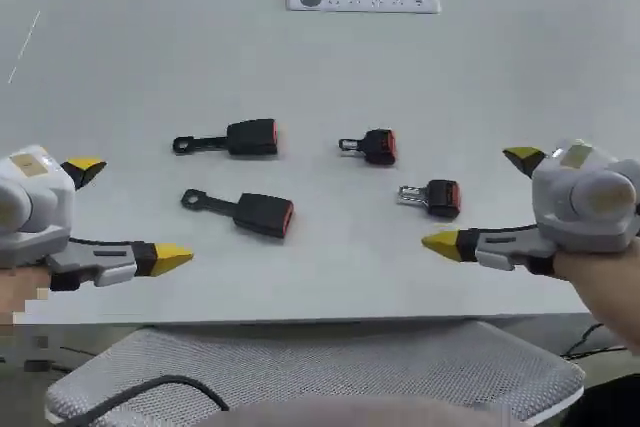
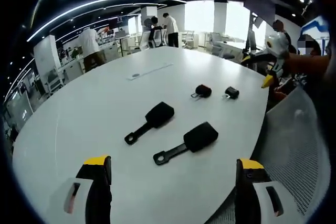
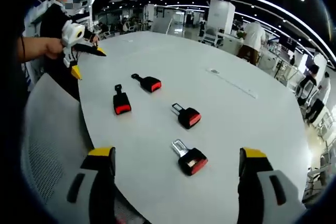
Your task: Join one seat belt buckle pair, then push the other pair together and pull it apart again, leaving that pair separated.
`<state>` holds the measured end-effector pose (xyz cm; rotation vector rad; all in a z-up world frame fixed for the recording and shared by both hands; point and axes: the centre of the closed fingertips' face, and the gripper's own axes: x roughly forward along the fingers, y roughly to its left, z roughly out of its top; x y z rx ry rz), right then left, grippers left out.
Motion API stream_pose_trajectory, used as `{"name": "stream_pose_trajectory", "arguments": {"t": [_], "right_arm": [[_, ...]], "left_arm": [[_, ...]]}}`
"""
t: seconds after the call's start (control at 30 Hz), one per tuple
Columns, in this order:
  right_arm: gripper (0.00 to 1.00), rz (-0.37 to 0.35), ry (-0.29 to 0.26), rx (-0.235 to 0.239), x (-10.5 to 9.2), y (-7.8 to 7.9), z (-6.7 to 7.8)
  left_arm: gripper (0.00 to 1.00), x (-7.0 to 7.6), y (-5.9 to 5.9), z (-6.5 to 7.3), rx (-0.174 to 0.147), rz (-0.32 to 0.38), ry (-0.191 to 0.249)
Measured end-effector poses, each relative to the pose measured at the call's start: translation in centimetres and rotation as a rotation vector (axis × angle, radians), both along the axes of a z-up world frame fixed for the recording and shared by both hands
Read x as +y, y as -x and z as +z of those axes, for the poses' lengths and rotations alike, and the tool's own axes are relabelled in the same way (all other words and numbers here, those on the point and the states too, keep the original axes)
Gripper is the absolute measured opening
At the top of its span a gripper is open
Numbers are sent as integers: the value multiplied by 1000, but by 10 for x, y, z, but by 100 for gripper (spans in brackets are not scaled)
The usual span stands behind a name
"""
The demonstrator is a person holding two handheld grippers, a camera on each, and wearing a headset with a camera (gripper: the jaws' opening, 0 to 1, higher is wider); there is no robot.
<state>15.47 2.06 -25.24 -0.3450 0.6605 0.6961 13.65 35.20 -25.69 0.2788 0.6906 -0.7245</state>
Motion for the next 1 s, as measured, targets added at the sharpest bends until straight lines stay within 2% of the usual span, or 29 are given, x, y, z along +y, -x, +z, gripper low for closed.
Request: {"name": "stream_pose_trajectory", "arguments": {"t": [0.2,0.6,0.67,0.73,0.9,1.0], "right_arm": [[100,-15,-38,-2,2,-7,5],[99,14,-13,-7,9,-6,4],[97,30,9,-1,8,-2,2],[97,35,3,1,10,-1,4],[97,38,-4,-31,13,-6,15],[97,33,-1,-36,12,-8,16]], "left_arm": [[100,3,3,-1,5,21,6],[100,-2,1,4,-5,17,9],[100,-2,1,3,-4,19,12],[100,-2,0,3,-3,22,11],[100,-4,-3,3,-9,24,11],[100,-7,-5,4,-9,16,9]]}}
